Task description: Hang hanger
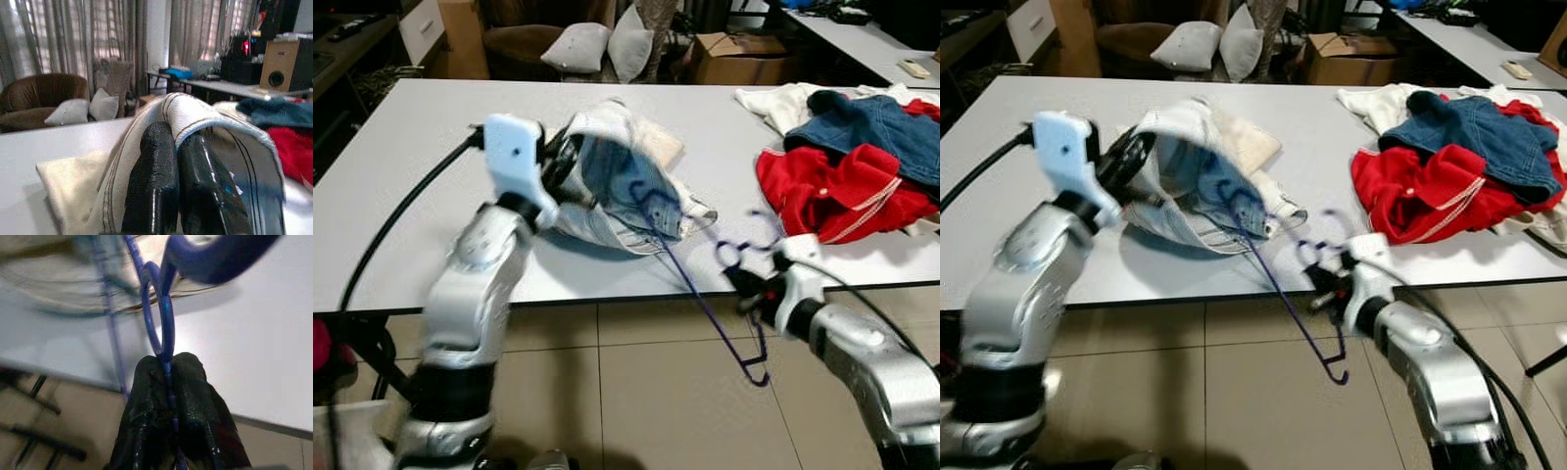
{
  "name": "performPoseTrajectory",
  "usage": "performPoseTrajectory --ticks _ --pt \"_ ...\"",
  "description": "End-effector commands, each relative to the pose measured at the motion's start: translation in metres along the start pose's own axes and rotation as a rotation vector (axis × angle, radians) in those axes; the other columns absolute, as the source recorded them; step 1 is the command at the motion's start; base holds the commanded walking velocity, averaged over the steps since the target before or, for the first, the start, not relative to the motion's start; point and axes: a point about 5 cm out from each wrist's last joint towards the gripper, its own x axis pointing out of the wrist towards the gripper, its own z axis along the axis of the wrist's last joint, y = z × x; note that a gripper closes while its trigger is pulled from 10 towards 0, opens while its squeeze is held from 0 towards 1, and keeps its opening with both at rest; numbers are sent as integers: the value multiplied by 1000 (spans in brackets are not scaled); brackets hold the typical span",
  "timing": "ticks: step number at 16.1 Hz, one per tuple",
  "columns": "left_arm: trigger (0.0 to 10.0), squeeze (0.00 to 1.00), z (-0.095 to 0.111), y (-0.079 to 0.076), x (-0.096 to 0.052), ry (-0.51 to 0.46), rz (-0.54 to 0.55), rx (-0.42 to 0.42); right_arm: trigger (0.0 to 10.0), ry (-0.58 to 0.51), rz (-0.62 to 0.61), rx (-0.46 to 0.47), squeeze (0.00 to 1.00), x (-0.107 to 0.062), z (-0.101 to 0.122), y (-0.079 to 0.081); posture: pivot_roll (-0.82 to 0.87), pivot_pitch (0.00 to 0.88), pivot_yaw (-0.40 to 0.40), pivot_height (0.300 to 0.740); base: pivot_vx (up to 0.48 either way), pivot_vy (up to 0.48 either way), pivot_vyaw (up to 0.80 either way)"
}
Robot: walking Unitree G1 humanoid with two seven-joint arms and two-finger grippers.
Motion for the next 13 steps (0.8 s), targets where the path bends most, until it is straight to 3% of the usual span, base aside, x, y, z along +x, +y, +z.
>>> performPoseTrajectory --ticks 1,3,5,6,8,9,11,12,13 --pt "0 0 0 1 -5 -3 -6 26 10000 -69 -185 83 0 -1 10 -27 -14 0 -40 740 0 0 0" --pt "0 0 -6 5 -8 20 15 25 10000 -191 -245 159 0 -2 28 -37 -14 0 -42 740 0 0 0" --pt "0 0 -34 6 -15 163 20 32 10000 -473 -283 280 0 -8 72 -50 -19 0 -40 740 0 0 0" --pt "0 0 -39 5 -16 187 17 30 10000 -511 -283 286 0 -9 78 -51 -19 0 -40 740 0 0 0" --pt "0 0 -66 -18 -22 312 -77 -2 10000 -644 -141 235 0 -9 105 -31 -22 0 -43 740 0 0 0" --pt "0 0 -67 -22 -22 317 -101 -6 10000 -631 -118 212 0 -7 104 -27 -22 0 -45 740 0 0 0" --pt "10000 0 -64 -35 -19 277 -173 -2 10000 -474 -69 117 0 8 79 -10 -22 0 -48 740 0 0 0" --pt "10000 1000 -58 -33 -20 246 -201 -1 10000 -461 -75 118 0 10 75 -10 -22 0 -50 740 0 0 0" --pt "10000 1000 -51 -31 -25 219 -279 50 10000 -455 -71 133 0 10 72 -11 -22 0 -50 740 0 0 0"
